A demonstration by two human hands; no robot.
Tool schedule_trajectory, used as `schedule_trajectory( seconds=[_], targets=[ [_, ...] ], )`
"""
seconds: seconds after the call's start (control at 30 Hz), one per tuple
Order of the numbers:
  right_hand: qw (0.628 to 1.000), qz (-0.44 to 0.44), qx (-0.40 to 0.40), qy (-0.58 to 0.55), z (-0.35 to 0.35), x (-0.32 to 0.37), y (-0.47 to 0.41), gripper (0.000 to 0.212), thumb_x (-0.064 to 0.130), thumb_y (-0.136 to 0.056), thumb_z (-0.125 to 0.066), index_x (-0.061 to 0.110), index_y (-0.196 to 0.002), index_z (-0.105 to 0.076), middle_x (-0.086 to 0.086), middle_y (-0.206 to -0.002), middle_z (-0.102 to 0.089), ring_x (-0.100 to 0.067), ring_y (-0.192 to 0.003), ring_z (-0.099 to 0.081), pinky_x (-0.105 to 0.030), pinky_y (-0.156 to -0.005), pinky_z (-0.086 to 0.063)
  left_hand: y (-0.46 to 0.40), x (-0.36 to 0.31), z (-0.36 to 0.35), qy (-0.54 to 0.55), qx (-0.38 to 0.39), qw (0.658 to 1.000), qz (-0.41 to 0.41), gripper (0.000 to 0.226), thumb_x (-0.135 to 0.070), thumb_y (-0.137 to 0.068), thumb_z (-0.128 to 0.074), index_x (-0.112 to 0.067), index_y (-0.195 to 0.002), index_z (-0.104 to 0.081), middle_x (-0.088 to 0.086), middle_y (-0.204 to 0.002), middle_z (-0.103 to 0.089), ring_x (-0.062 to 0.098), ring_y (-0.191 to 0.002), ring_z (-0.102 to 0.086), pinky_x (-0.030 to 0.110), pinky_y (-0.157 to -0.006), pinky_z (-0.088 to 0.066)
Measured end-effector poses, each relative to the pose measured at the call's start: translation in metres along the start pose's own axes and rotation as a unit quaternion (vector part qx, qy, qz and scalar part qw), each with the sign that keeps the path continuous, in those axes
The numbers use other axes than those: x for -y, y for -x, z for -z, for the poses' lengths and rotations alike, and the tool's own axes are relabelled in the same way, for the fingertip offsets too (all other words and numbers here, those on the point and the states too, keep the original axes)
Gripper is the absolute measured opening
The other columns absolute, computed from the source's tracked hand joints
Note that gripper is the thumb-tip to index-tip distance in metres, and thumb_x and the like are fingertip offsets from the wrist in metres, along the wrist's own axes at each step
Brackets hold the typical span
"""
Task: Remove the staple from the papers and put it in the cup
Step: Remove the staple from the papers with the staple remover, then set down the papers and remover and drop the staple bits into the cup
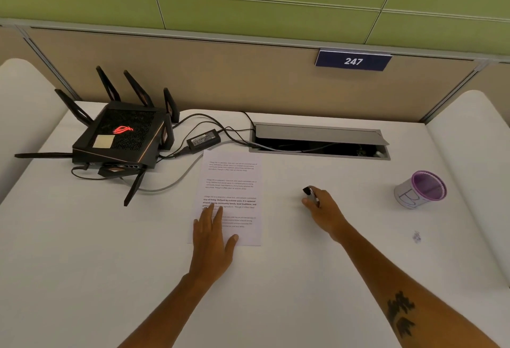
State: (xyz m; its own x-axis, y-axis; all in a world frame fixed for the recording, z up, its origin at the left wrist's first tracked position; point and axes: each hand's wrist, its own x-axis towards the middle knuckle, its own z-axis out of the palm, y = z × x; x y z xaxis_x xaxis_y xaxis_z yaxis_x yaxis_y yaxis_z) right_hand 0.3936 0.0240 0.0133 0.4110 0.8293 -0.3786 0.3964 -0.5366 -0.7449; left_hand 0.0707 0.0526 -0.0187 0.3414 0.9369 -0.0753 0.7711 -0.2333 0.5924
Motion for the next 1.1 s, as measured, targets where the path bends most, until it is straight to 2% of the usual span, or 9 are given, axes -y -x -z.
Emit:
schedule_trajectory(
  seconds=[0.07, 0.17, 0.27, 0.37, 0.47, 0.7, 0.87, 1.1],
  targets=[
    [1.000, 0.002, -0.006, 0.028, 0.017, -0.009, -0.006, 0.040, 0.027, -0.107, -0.055, 0.019, -0.146, -0.050, -0.006, -0.133, -0.049, -0.021, -0.114, -0.051, -0.032, -0.094, -0.038, 0.007, -0.009, -0.009, -0.005, 0.015, 1.000, -0.010, 0.081, -0.033, -0.099, -0.068, -0.011, -0.164, -0.024, 0.013, -0.175, -0.011, 0.032, -0.163, -0.007, 0.053, -0.132, -0.003],
    [0.996, 0.010, -0.017, 0.083, 0.038, -0.021, -0.015, 0.038, 0.023, -0.109, -0.050, 0.009, -0.144, -0.047, -0.015, -0.134, -0.049, -0.025, -0.112, -0.052, -0.032, -0.093, -0.038, 0.016, -0.022, -0.020, -0.011, 0.032, 0.999, -0.017, 0.083, -0.034, -0.101, -0.065, -0.012, -0.165, -0.019, 0.011, -0.176, -0.001, 0.029, -0.163, 0.001, 0.053, -0.132, 0.000],
    [0.990, 0.023, -0.021, 0.141, 0.056, -0.032, -0.025, 0.041, 0.018, -0.111, -0.046, 0.002, -0.148, -0.042, -0.021, -0.138, -0.046, -0.034, -0.122, -0.054, -0.032, -0.100, -0.041, 0.021, -0.037, -0.030, -0.015, 0.040, 0.999, -0.022, 0.084, -0.033, -0.100, -0.066, -0.012, -0.166, -0.017, 0.011, -0.176, 0.001, 0.029, -0.163, 0.003, 0.053, -0.132, 0.001],
    [0.980, 0.045, -0.037, 0.188, 0.072, -0.037, -0.032, 0.048, 0.015, -0.110, -0.048, 0.004, -0.155, -0.040, -0.019, -0.143, -0.046, -0.035, -0.128, -0.054, -0.038, -0.110, -0.043, 0.025, -0.049, -0.041, -0.019, 0.040, 0.999, -0.027, 0.085, -0.034, -0.100, -0.066, -0.013, -0.166, -0.017, 0.010, -0.176, 0.002, 0.028, -0.163, 0.005, 0.051, -0.132, 0.003],
    [0.962, 0.084, -0.061, 0.253, 0.087, -0.039, -0.043, 0.046, 0.014, -0.107, -0.055, 0.006, -0.152, -0.049, -0.016, -0.139, -0.053, -0.034, -0.125, -0.057, -0.044, -0.107, -0.048, 0.028, -0.059, -0.052, -0.021, 0.042, 0.998, -0.033, 0.086, -0.036, -0.101, -0.065, -0.013, -0.166, -0.015, 0.008, -0.176, 0.005, 0.025, -0.163, 0.008, 0.048, -0.131, 0.006],
    [0.921, 0.162, -0.044, 0.352, 0.113, -0.033, -0.074, 0.046, 0.008, -0.102, -0.062, 0.008, -0.148, -0.056, -0.013, -0.138, -0.061, -0.032, -0.122, -0.058, -0.043, -0.102, -0.051, 0.033, -0.079, -0.075, -0.034, 0.040, 0.998, -0.031, 0.086, -0.038, -0.103, -0.061, -0.015, -0.167, -0.010, 0.006, -0.176, 0.010, 0.022, -0.162, 0.015, 0.046, -0.131, 0.008],
    [0.913, 0.172, -0.032, 0.369, 0.119, -0.035, -0.088, 0.048, 0.009, -0.103, -0.060, 0.009, -0.150, -0.052, -0.012, -0.142, -0.058, -0.033, -0.127, -0.053, -0.043, -0.104, -0.048, 0.036, -0.091, -0.085, -0.043, 0.045, 0.998, -0.026, 0.085, -0.040, -0.104, -0.059, -0.017, -0.167, -0.007, 0.003, -0.176, 0.014, 0.018, -0.161, 0.020, 0.044, -0.130, 0.011],
    [0.905, 0.169, -0.025, 0.389, 0.120, -0.042, -0.094, 0.049, 0.013, -0.105, -0.058, 0.013, -0.153, -0.048, -0.010, -0.148, -0.053, -0.031, -0.132, -0.049, -0.043, -0.106, -0.046, 0.037, -0.102, -0.095, -0.053, 0.051, 0.997, -0.025, 0.084, -0.040, -0.104, -0.057, -0.017, -0.167, -0.007, 0.004, -0.176, 0.011, 0.018, -0.162, 0.017, 0.046, -0.131, 0.009]
  ],
)
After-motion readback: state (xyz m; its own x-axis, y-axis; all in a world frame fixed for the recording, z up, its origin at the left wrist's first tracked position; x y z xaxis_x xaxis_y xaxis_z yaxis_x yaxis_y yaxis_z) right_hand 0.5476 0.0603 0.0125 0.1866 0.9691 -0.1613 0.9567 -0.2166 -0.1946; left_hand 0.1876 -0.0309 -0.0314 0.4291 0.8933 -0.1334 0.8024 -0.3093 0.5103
